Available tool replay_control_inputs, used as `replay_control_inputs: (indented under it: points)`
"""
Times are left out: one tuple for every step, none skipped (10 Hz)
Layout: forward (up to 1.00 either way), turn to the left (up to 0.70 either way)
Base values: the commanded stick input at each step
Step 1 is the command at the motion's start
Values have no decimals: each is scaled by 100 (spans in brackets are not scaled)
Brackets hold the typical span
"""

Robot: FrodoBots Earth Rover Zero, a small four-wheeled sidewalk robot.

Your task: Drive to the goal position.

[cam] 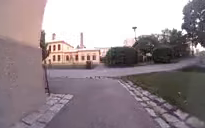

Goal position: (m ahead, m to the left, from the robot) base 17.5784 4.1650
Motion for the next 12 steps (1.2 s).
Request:
replay_control_inputs:
  points:
    - [50,0]
    - [50,0]
    - [50,0]
    - [50,0]
    - [50,0]
    - [50,0]
    - [50,0]
    - [50,0]
    - [50,0]
    - [50,0]
    - [50,0]
    - [50,0]
